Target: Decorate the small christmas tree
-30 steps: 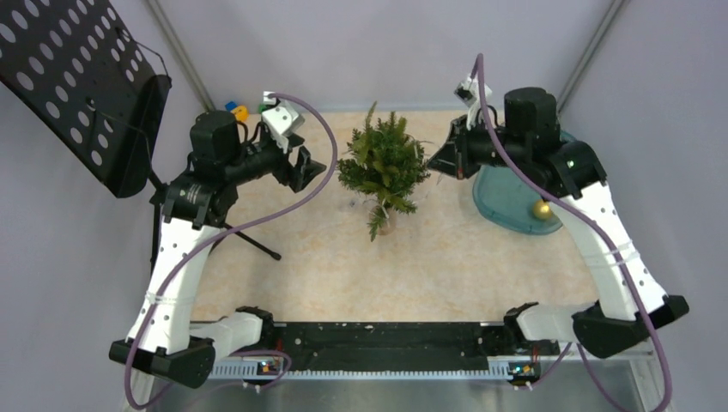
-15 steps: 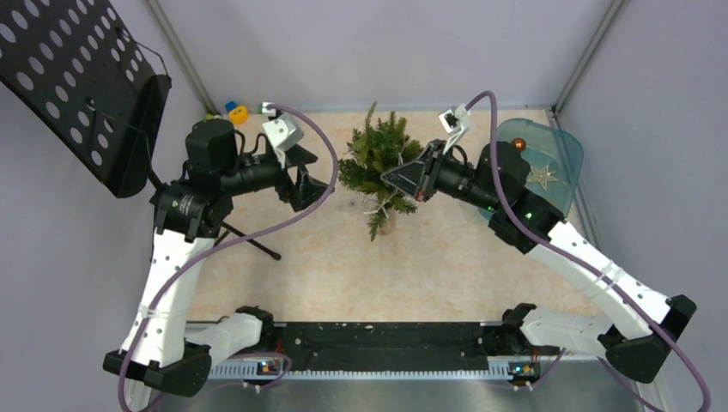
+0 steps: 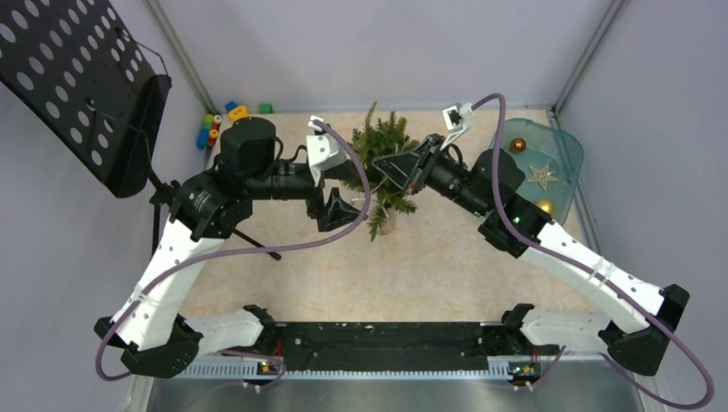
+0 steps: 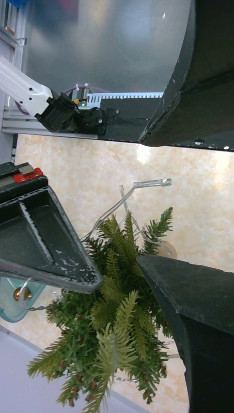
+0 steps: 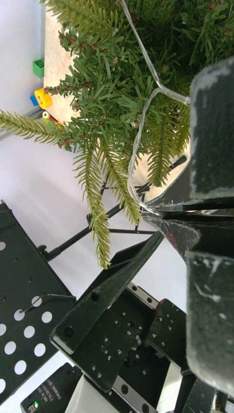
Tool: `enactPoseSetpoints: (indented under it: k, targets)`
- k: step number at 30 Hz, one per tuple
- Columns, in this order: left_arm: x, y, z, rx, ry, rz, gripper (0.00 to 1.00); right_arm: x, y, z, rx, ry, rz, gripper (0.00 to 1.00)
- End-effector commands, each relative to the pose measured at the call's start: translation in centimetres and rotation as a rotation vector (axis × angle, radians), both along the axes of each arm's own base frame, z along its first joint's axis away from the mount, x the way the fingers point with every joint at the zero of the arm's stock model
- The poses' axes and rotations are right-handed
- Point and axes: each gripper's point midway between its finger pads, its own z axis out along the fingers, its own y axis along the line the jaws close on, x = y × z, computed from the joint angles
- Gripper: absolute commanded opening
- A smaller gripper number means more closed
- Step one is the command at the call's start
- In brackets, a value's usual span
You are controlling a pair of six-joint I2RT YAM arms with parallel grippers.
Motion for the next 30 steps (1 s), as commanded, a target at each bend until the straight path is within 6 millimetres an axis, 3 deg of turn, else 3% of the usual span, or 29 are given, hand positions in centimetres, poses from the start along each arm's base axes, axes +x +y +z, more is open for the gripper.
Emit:
enactPoseSetpoints:
  k: [1, 5, 8, 14, 17, 19, 23, 27, 30]
  targets:
    - [-0.8, 0.4, 1.1, -0.015, -0.062, -0.020, 0.87, 0.2, -0.2, 1.2, 0.039, -0.030, -0.029, 0.00]
    - [-0.1, -0.4, 0.7, -0.016, -0.021, -0.009, 0.75, 0.2, -0.2, 1.2, 0.046, -0.032, -0.027, 0.00]
    - [-0.1, -1.2, 0.6, -0.021, 0.023, -0.039, 0.56, 0.2, -0.1, 1.1, 0.042, -0.037, -0.028, 0.00]
    - [-0.1, -1.5, 0.8, -0.034, 0.036, -0.043, 0.48, 0.3, -0.6, 1.0, 0.038, -0.053, -0.049, 0.00]
    - [0.2, -1.4, 0.9, -0.034, 0.030, -0.022, 0.26, 0.3, -0.4, 0.9, 0.036, -0.053, -0.042, 0.00]
    - [0.5, -1.3, 0.8, -0.030, 0.025, -0.002, 0.04, 0.3, -0.2, 0.7, 0.030, -0.052, -0.033, 0.00]
    - [1.6, -0.3, 0.1, 0.005, -0.013, 0.085, 0.00, 0.0, -0.4, 0.8, 0.005, -0.060, -0.030, 0.00]
    - [3.9, 2.8, -1.4, 0.100, -0.109, 0.269, 0.00, -0.7, -2.2, 1.8, -0.052, -0.108, -0.061, 0.42]
    - [4.1, 4.4, -2.6, 0.147, -0.149, 0.310, 0.00, -1.1, -4.2, 1.8, -0.112, -0.122, -0.108, 0.60]
